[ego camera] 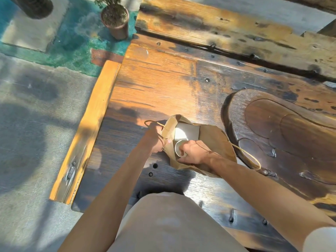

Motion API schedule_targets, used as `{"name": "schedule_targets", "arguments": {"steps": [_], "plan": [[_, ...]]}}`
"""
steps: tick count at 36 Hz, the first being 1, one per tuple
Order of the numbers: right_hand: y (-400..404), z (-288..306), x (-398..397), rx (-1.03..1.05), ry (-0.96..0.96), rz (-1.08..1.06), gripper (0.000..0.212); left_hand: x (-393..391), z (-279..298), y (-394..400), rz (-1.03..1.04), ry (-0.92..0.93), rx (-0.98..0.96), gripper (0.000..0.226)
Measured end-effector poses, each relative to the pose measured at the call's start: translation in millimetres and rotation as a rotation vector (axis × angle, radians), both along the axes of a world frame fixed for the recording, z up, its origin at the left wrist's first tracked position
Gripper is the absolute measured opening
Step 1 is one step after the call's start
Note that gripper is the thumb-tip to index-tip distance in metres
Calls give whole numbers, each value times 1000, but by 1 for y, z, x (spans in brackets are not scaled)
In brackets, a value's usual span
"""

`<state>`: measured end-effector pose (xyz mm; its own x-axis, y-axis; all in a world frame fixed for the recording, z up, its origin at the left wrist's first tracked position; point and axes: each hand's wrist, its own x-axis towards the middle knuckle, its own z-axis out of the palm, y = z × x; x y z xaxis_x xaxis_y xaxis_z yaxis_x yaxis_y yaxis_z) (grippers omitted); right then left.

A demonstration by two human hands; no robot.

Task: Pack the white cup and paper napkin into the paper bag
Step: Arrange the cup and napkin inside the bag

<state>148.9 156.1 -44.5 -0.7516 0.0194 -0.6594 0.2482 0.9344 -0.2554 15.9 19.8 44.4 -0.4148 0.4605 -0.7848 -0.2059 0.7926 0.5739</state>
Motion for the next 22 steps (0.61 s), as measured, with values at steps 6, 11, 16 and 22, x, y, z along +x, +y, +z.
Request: {"name": "schedule_targets", "arguments": {"steps": [6,11,16,22], "plan": [[8,3,-4,-79,50,-360,47,2,1,4,57,-33,-17,14],[18,2,-8,-159,97,-680,40,6,3,7,-45,44,-28,5],[29,-7,-9,-204,29,-881,36,4,3,8,-49,47,-12,9],[37,-15,-9,-244,-45,-1016,37,6,1,6,-15,15,5,15]]}}
